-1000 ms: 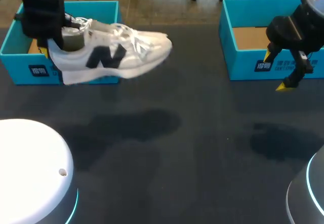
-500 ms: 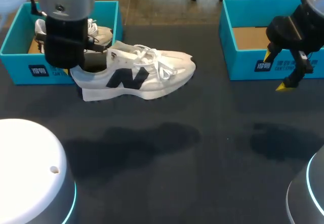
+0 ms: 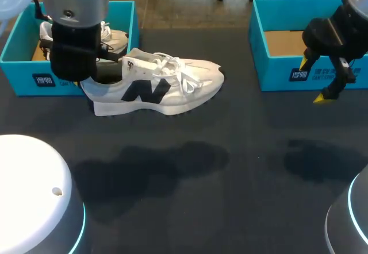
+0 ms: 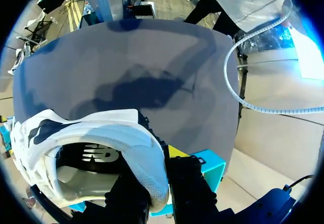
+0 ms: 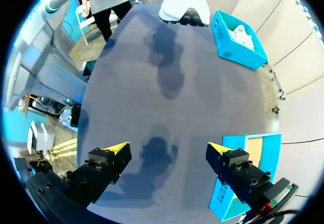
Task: Take the shoe out of the shoebox, open the shoe tongue, remove and reinsert the insole, then place the shoe into the shoebox
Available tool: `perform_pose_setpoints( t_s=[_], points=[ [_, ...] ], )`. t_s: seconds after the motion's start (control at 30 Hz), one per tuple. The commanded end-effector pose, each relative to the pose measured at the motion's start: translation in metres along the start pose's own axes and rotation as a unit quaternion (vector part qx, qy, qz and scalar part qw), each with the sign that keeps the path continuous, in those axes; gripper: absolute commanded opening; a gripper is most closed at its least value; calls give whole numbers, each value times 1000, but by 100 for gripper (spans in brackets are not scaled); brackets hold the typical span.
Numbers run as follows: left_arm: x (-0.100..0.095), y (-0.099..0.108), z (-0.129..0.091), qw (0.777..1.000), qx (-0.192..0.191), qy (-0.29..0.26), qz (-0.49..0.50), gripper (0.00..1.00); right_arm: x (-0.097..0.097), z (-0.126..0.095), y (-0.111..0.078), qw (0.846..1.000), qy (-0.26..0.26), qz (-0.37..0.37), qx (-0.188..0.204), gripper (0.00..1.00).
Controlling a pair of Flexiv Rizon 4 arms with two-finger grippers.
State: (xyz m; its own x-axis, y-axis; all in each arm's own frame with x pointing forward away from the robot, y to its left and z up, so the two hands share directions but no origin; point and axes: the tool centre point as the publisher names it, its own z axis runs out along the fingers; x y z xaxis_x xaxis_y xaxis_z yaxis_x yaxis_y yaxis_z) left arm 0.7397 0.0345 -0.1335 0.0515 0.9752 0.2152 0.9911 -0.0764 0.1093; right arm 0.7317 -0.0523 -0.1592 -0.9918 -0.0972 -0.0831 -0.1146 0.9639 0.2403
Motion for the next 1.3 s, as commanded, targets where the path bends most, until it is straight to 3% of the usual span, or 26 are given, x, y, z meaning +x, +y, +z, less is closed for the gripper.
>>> perform_pose_setpoints(
  t_s=[0.03, 0.5, 0.73, 0.9, 1.3],
  points=[
    [2, 0, -1, 1000, -2, -1, 0, 0, -1, 1, 1, 1000, 1, 0, 1, 100],
    [2, 0, -1, 1000, -2, -1, 0, 0, -1, 1, 1, 1000, 1, 0, 1, 100],
    [-32, -1, -8, 999, -47, 6, 16, 0, -1, 1, 1, 1000, 1, 0, 1, 100],
    [-51, 0, -13, 999, -44, -5, 17, 0, -1, 1, 1, 1000, 1, 0, 1, 100],
    [-86, 7, 3, 998, -56, -13, 6, 0, -1, 1, 1, 1000, 1, 0, 1, 100]
  ],
)
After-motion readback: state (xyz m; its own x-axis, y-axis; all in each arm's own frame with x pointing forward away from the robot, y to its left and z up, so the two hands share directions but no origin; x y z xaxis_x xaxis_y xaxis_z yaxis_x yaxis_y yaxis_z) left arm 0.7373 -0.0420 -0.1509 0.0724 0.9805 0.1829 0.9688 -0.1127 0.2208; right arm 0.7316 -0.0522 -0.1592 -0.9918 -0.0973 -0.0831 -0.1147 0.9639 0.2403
